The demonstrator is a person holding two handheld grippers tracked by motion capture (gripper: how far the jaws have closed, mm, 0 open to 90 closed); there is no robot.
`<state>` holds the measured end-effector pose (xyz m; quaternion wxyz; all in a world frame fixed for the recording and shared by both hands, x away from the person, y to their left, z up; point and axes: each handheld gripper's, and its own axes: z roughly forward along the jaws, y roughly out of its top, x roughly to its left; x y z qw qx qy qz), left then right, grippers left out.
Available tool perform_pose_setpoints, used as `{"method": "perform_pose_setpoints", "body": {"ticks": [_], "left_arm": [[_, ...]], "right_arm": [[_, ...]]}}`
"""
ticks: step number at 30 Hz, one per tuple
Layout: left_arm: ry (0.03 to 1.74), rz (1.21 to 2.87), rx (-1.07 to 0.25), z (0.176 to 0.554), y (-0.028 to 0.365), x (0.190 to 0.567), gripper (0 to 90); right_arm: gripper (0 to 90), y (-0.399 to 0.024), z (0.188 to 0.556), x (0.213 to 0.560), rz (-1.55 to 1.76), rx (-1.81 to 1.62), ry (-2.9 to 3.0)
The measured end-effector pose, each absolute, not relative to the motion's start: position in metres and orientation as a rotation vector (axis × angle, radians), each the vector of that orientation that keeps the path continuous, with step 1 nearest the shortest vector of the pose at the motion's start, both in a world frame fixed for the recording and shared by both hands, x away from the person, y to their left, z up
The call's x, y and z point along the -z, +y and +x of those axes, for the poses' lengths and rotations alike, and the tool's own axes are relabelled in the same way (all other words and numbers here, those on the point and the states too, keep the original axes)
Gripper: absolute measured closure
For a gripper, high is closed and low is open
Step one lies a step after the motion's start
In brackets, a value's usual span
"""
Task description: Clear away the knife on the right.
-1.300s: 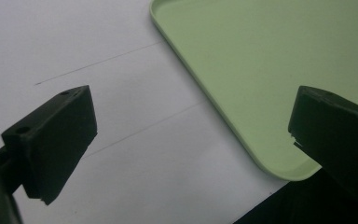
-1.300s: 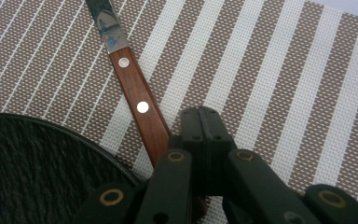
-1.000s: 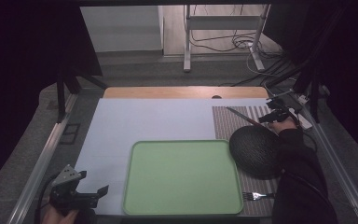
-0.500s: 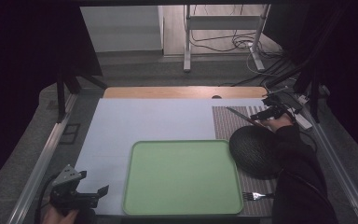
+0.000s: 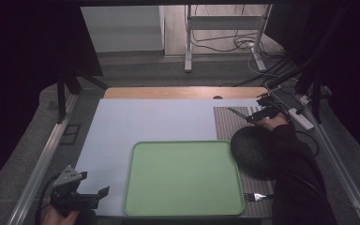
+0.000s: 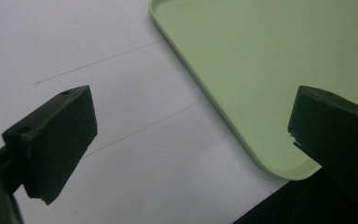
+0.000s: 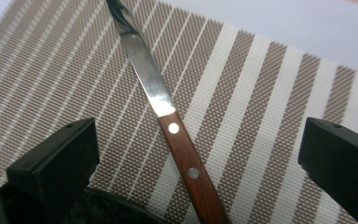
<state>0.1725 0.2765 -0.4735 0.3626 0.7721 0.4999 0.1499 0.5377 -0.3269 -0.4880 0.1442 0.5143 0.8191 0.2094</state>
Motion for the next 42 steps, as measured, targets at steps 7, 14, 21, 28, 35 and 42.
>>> {"method": "perform_pose_setpoints", "body": {"ticks": [7, 14, 21, 28, 35, 42], "left_arm": [[1.287, 1.989, -0.385, 0.173, 0.276, 0.474, 1.8], [1.287, 1.990, -0.386, 0.173, 0.276, 0.474, 1.9], [1.287, 1.995, -0.387, 0.173, 0.276, 0.474, 1.9], [1.289, 2.000, -0.388, 0.173, 0.276, 0.474, 2.1], [1.290, 2.000, -0.388, 0.173, 0.276, 0.474, 2.1], [1.289, 1.999, -0.389, 0.173, 0.276, 0.474, 2.2]], "right_arm": [[0.0, -0.325, 0.543, 0.501, 1.468, -0.534, 2.403], [12.0, -0.327, 0.544, 0.506, 1.442, -0.532, 2.422], [46.3, -0.329, 0.541, 0.498, 1.361, -0.560, 2.485], [76.8, -0.336, 0.541, 0.497, 1.336, -0.609, 2.508], [77.3, -0.337, 0.540, 0.497, 1.278, -0.606, 2.528], [77.3, -0.346, 0.539, 0.496, 1.255, -0.586, 2.512]]}}
